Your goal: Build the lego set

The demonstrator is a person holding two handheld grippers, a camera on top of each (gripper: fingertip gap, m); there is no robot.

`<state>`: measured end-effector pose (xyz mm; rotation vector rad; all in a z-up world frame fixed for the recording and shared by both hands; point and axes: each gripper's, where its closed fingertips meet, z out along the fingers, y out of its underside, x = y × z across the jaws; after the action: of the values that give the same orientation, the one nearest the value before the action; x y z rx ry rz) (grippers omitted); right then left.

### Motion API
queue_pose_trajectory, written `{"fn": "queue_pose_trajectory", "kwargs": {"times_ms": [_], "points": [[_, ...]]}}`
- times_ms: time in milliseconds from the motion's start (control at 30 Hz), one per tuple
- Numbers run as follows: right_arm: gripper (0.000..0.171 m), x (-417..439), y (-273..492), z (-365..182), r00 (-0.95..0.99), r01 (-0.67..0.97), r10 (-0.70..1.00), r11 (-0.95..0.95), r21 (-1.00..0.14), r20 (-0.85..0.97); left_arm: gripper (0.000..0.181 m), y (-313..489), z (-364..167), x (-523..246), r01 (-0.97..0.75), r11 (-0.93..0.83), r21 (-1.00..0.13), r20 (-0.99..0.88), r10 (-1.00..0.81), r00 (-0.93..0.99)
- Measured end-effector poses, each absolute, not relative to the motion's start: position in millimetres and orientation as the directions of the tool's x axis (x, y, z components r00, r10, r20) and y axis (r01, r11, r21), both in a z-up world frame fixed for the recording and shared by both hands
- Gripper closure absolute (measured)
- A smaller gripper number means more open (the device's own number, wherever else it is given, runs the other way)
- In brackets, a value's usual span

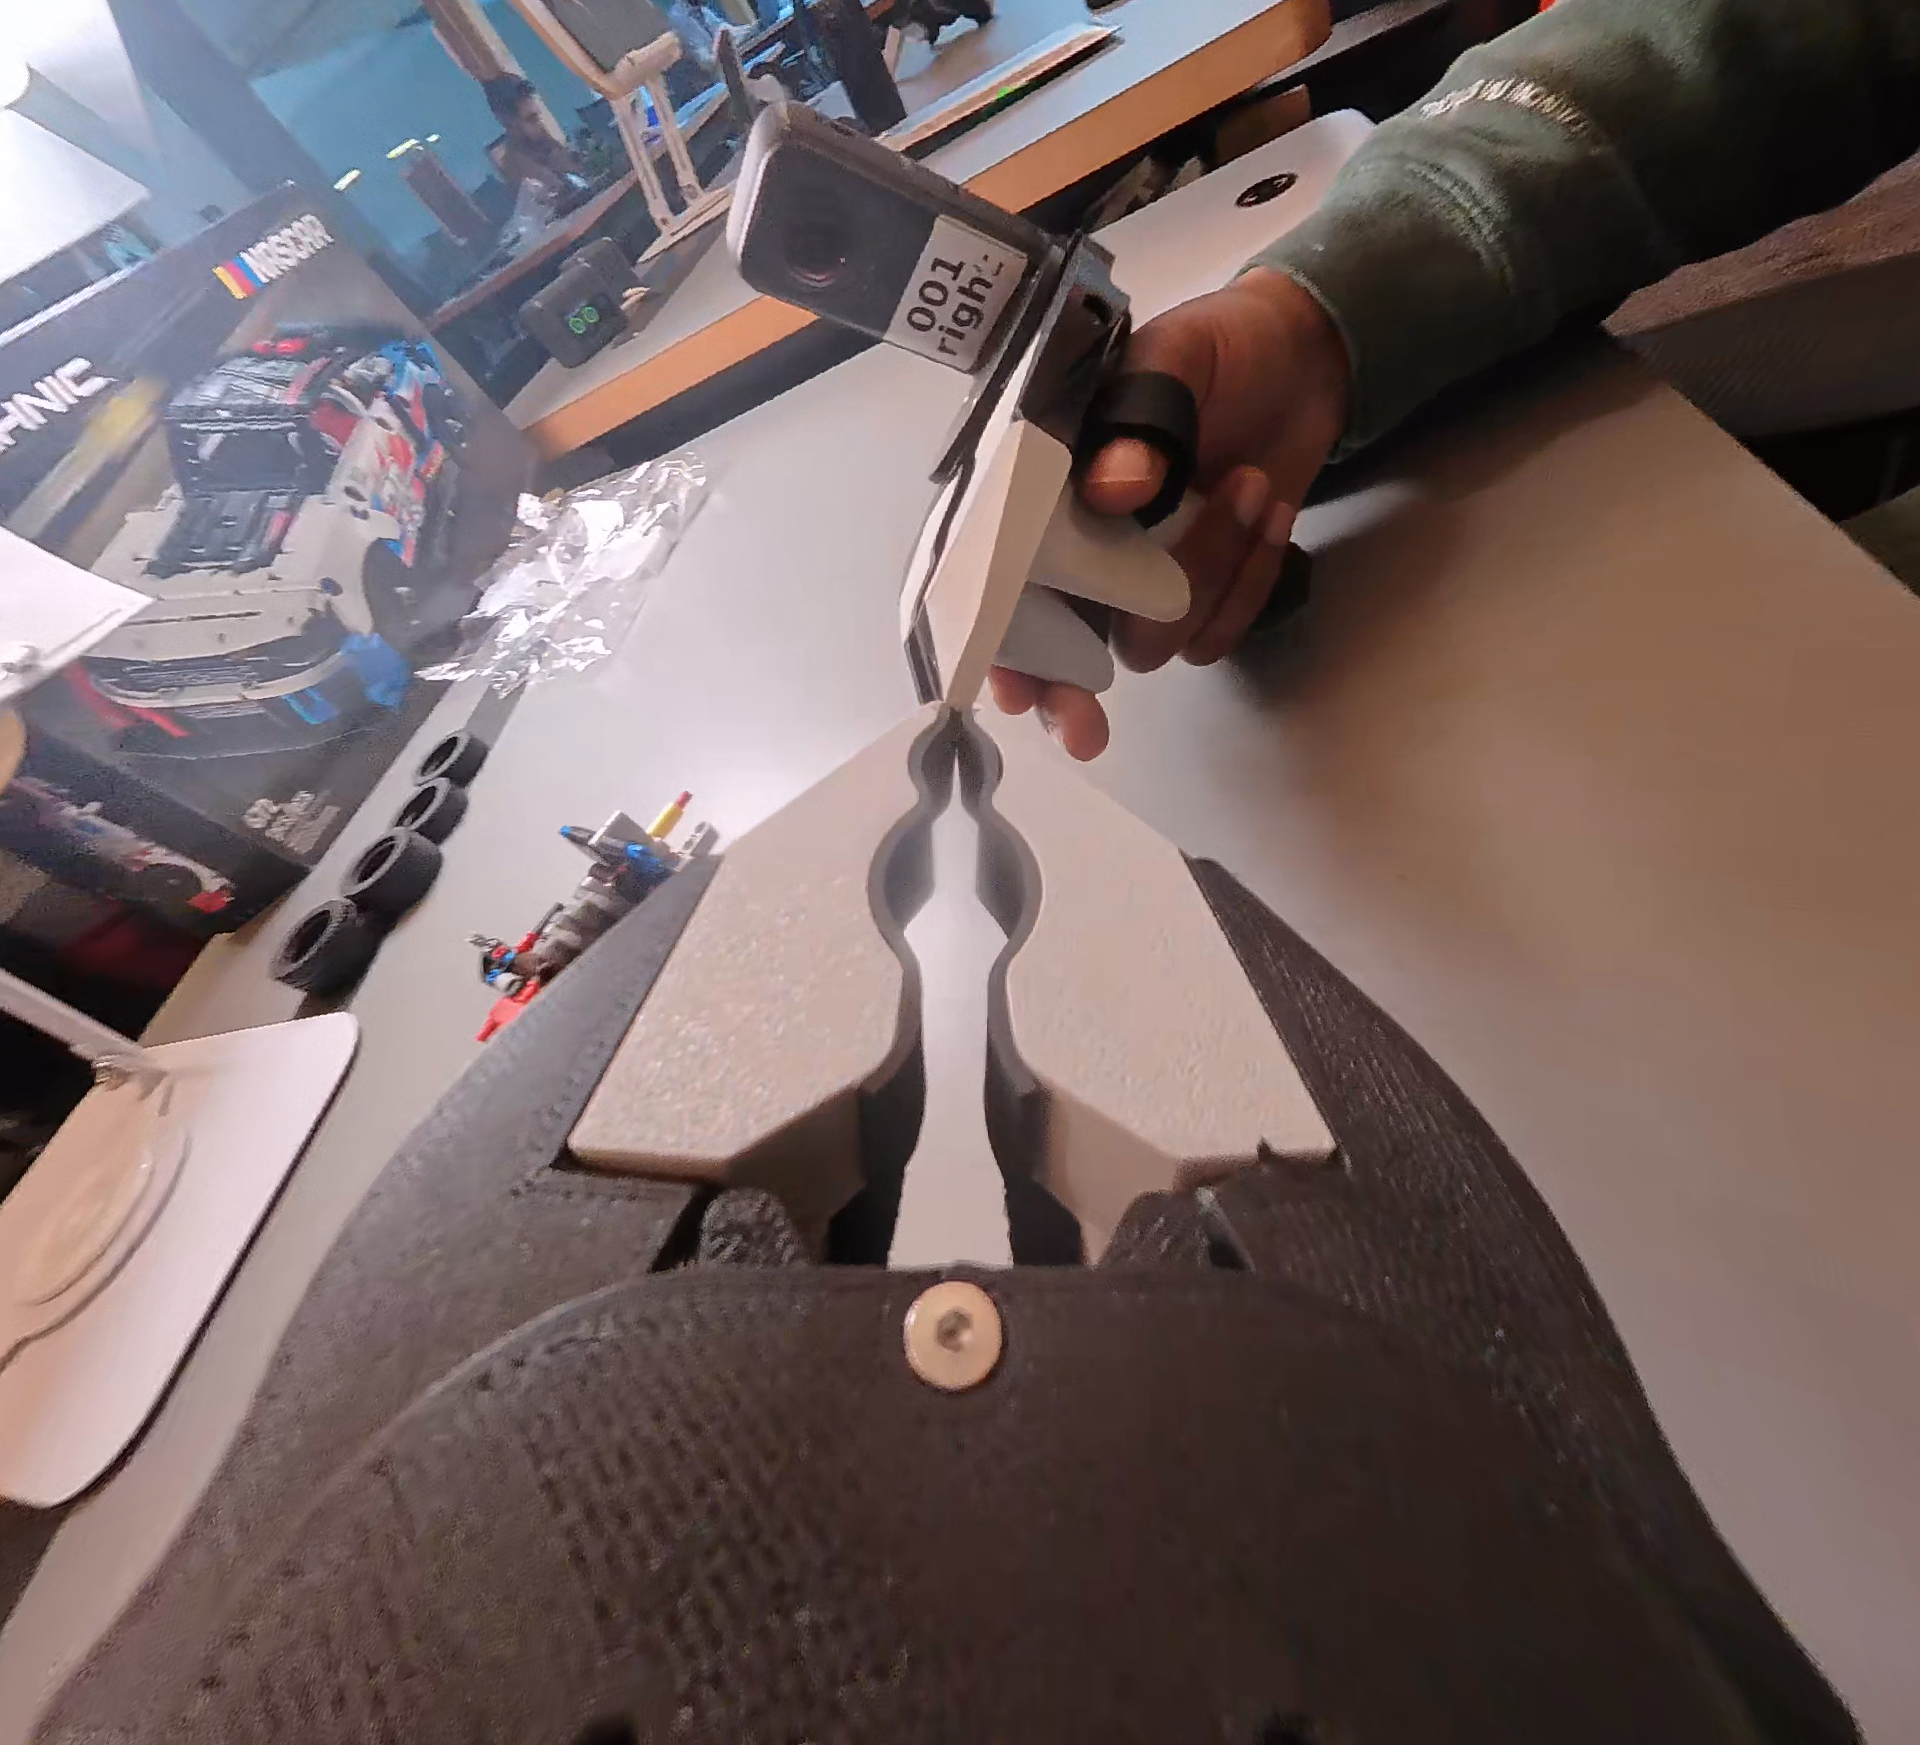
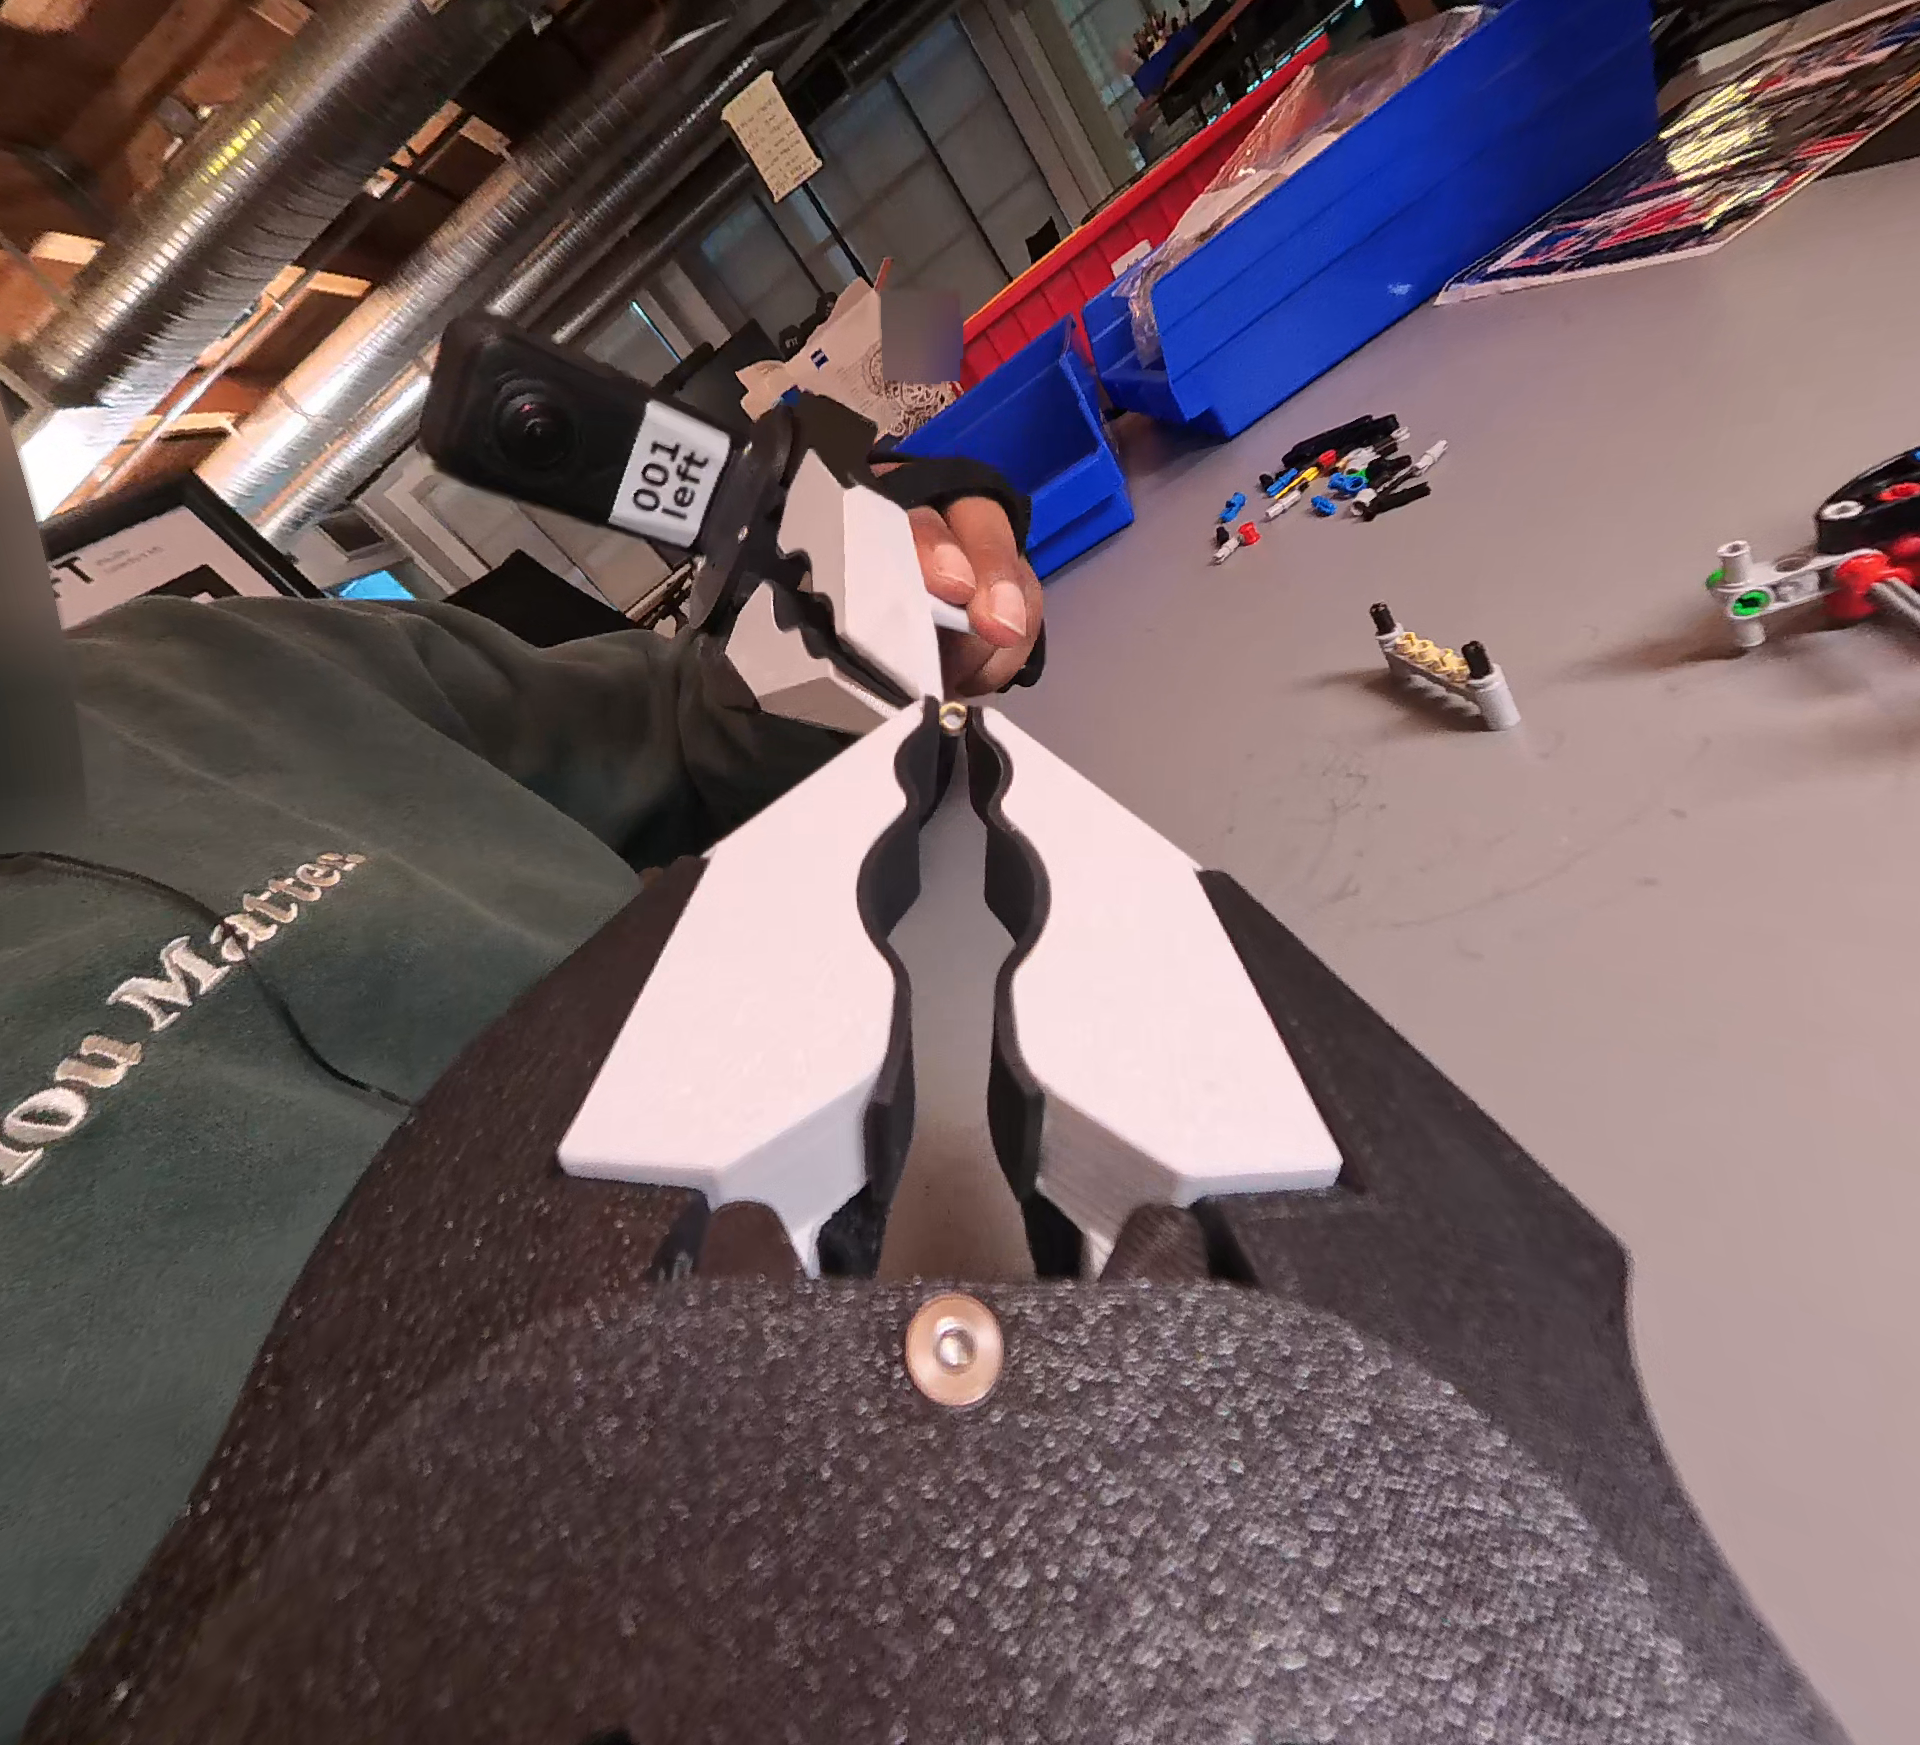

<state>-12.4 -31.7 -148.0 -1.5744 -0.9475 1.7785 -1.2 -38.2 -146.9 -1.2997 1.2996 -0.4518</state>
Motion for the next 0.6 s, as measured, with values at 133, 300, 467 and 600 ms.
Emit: {"fn": "queue_pose_trajectory", "kwargs": {"times_ms": [133,300,467,600], "points": [[0.168,-13.5,-37.3,-151.0,-0.149,0.066,0.808,-0.567,-0.821,-0.570,0.181,-37.0,-144.3,-4.6,-0.358,0.289,-0.888,-0.403,-0.863,0.304],[0.168,-11.3,-32.7,-145.7,-0.151,0.027,0.792,-0.595,-0.804,-0.591,0.169,-37.6,-140.5,-3.9,-0.337,0.316,-0.887,-0.423,-0.849,0.317],[0.168,-11.1,-31.9,-141.4,-0.174,0.003,0.765,-0.629,-0.777,-0.620,0.169,-35.4,-142.4,-2.5,-0.374,0.346,-0.860,-0.472,-0.818,0.328],[0.168,-11.7,-34.0,-141.3,-0.189,0.010,0.758,-0.634,-0.773,-0.624,0.178,-36.0,-145.2,-1.2,-0.400,0.350,-0.847,-0.486,-0.814,0.317]]}}
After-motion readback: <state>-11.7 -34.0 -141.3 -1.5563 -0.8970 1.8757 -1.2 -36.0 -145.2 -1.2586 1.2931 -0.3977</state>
